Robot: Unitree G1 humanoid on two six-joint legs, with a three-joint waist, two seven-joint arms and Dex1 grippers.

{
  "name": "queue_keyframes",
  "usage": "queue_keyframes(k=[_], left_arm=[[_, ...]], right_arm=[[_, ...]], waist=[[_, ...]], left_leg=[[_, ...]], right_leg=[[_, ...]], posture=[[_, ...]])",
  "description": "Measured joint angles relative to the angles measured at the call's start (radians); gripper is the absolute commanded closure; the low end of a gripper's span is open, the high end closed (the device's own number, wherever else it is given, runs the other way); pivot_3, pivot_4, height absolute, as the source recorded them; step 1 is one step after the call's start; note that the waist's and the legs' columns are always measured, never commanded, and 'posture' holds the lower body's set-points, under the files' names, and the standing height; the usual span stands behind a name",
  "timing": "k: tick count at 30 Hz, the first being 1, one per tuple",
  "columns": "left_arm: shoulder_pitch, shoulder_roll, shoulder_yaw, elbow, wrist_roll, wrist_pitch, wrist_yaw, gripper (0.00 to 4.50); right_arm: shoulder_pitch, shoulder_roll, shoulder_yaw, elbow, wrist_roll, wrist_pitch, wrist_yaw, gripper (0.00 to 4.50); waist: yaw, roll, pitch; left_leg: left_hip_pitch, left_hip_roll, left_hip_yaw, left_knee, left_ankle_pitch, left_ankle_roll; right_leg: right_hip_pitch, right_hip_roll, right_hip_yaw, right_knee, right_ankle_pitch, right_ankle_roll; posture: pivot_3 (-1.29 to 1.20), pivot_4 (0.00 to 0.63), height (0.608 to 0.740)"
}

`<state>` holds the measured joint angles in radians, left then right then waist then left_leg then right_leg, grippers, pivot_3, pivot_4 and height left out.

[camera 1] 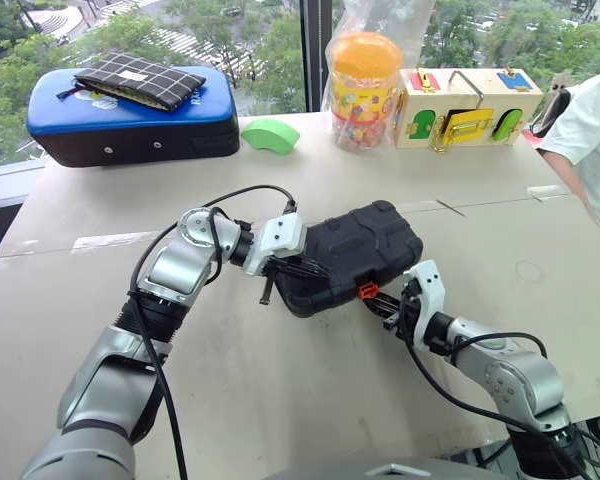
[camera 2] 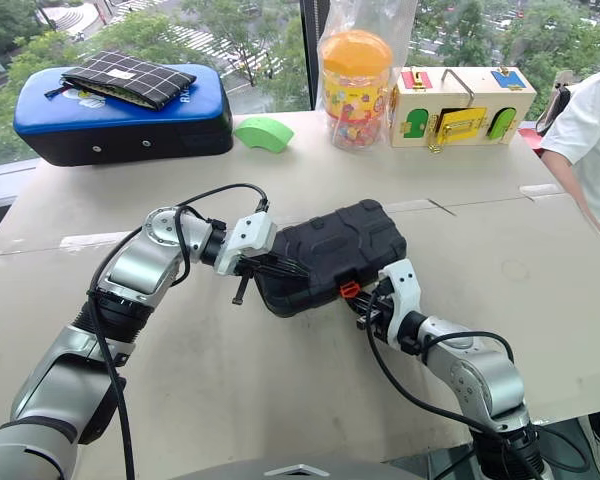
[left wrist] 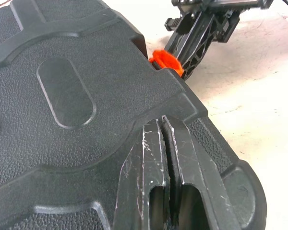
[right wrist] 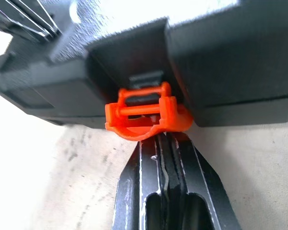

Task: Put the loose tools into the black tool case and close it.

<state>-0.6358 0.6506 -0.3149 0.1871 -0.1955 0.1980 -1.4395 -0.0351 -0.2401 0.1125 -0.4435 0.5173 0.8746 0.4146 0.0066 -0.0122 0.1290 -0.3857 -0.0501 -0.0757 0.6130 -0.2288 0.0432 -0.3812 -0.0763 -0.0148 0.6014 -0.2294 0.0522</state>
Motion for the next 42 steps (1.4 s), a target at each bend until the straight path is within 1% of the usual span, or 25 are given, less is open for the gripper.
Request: queue_keyframes(k=[11, 17, 20, 22, 24, 25, 31, 33, 35, 37, 38, 40, 41, 42], left_arm=[[0.024, 0.008, 0.002, -0.040, 0.000, 0.000, 0.024, 4.45], [0.037, 0.018, 0.014, -0.055, 0.000, 0.000, 0.041, 4.45], [0.047, 0.025, 0.023, -0.058, 0.005, 0.001, 0.050, 4.45], [0.053, 0.015, 0.023, -0.059, 0.007, 0.002, 0.050, 4.45], [0.061, 0.002, 0.020, -0.063, 0.008, 0.002, 0.052, 4.45], [0.062, -0.001, 0.021, -0.065, 0.008, 0.002, 0.054, 4.45], [0.070, -0.007, 0.022, -0.069, 0.007, -0.005, 0.065, 4.45], [0.095, -0.023, 0.040, -0.074, 0.001, -0.012, 0.089, 4.45], [0.131, -0.047, 0.078, -0.092, -0.022, 0.004, 0.124, 4.45], [0.160, -0.082, 0.127, -0.121, -0.072, 0.063, 0.169, 4.50], [0.176, -0.092, 0.151, -0.137, -0.105, 0.100, 0.184, 4.24], [0.253, -0.095, 0.237, -0.225, -0.243, 0.235, 0.206, 3.60], [0.286, -0.092, 0.255, -0.262, -0.277, 0.270, 0.216, 3.21], [0.330, -0.084, 0.274, -0.302, -0.310, 0.305, 0.227, 2.73]], right_arm=[[-0.025, 0.001, -0.011, -0.005, 0.026, 0.048, -0.013, 4.50], [-0.079, 0.000, -0.019, 0.006, 0.029, 0.064, -0.021, 4.50], [-0.137, 0.011, -0.061, -0.047, 0.068, 0.047, -0.009, 4.50], [-0.208, 0.027, -0.078, -0.107, 0.090, 0.007, -0.004, 4.50], [-0.246, 0.032, -0.078, -0.149, 0.112, -0.014, 0.002, 4.50], [-0.245, 0.029, -0.075, -0.151, 0.119, -0.015, 0.005, 4.50], [-0.216, -0.010, -0.070, -0.150, 0.120, -0.017, 0.008, 4.50], [-0.197, -0.056, -0.045, -0.155, 0.081, -0.031, 0.002, 4.50], [-0.167, -0.090, -0.025, -0.157, 0.020, -0.083, 0.001, 4.50], [-0.145, -0.131, -0.015, -0.155, -0.010, -0.135, 0.030, 3.99], [-0.134, -0.153, -0.013, -0.155, -0.018, -0.154, 0.050, 3.67], [-0.077, -0.242, -0.040, -0.155, -0.031, -0.202, 0.110, 2.72], [-0.054, -0.274, -0.064, -0.155, -0.031, -0.215, 0.134, 2.29], [-0.023, -0.314, -0.098, -0.161, -0.027, -0.230, 0.166, 1.79]], waist=[[-0.003, 0.000, 0.000], [-0.007, 0.000, 0.000], [-0.015, 0.001, -0.001], [-0.016, 0.004, -0.002], [-0.010, -0.003, -0.007], [-0.005, -0.006, -0.009], [0.000, -0.003, -0.009], [0.006, -0.002, -0.010], [0.008, -0.002, -0.010], [0.008, 0.000, -0.008], [0.008, 0.002, -0.007], [0.005, 0.001, -0.004], [0.004, 0.001, -0.003], [0.002, 0.002, -0.003]], left_leg=[[0.000, 0.000, 0.000, 0.000, 0.000, 0.000], [0.000, 0.000, 0.000, 0.000, 0.000, 0.000], [0.001, 0.000, 0.000, -0.001, 0.000, 0.001], [0.001, 0.000, 0.000, -0.001, 0.000, 0.001], [0.002, 0.000, -0.002, -0.002, 0.000, 0.002], [0.001, -0.001, -0.002, -0.002, 0.000, 0.003], [0.002, -0.003, -0.001, -0.002, -0.002, 0.005], [0.001, -0.003, -0.001, -0.002, -0.002, 0.005], [0.001, -0.003, -0.001, -0.001, -0.003, 0.003], [0.000, -0.004, -0.001, -0.001, -0.003, 0.003], [0.000, -0.004, -0.001, 0.000, -0.003, 0.003], [-0.002, -0.003, -0.001, -0.001, -0.003, 0.007], [-0.003, -0.003, -0.001, -0.001, -0.003, 0.008], [-0.004, -0.003, -0.001, -0.001, -0.004, 0.009]], right_leg=[[0.000, 0.000, 0.000, 0.000, 0.000, 0.000], [0.000, 0.000, 0.000, 0.000, 0.000, 0.000], [0.000, 0.000, 0.000, 0.000, 0.000, 0.000], [0.001, 0.000, 0.000, 0.000, 0.000, 0.000], [0.002, 0.000, -0.002, 0.000, -0.001, 0.001], [0.002, 0.000, -0.002, -0.001, -0.001, 0.001], [0.002, -0.002, -0.001, -0.001, 0.000, -0.001], [0.002, -0.003, -0.001, -0.001, -0.001, 0.001], [0.002, -0.003, -0.001, -0.001, -0.002, 0.002], [0.002, -0.004, -0.001, -0.002, -0.002, 0.003], [0.002, -0.004, -0.001, -0.003, -0.002, 0.003], [0.001, -0.003, -0.002, -0.007, -0.002, 0.003], [0.001, -0.003, -0.002, -0.008, -0.001, 0.002], [0.001, -0.003, -0.002, -0.009, 0.002, 0.003]], posture=[[0.00, 0.150, 0.740], [0.00, 0.150, 0.740], [0.00, 0.150, 0.740], [0.00, 0.150, 0.740], [0.00, 0.150, 0.740], [0.00, 0.150, 0.740], [0.00, 0.150, 0.740], [0.00, 0.150, 0.740], [0.00, 0.150, 0.740], [0.00, 0.150, 0.740], [0.00, 0.150, 0.740], [0.00, 0.150, 0.740], [0.00, 0.150, 0.740], [0.00, 0.150, 0.740]])
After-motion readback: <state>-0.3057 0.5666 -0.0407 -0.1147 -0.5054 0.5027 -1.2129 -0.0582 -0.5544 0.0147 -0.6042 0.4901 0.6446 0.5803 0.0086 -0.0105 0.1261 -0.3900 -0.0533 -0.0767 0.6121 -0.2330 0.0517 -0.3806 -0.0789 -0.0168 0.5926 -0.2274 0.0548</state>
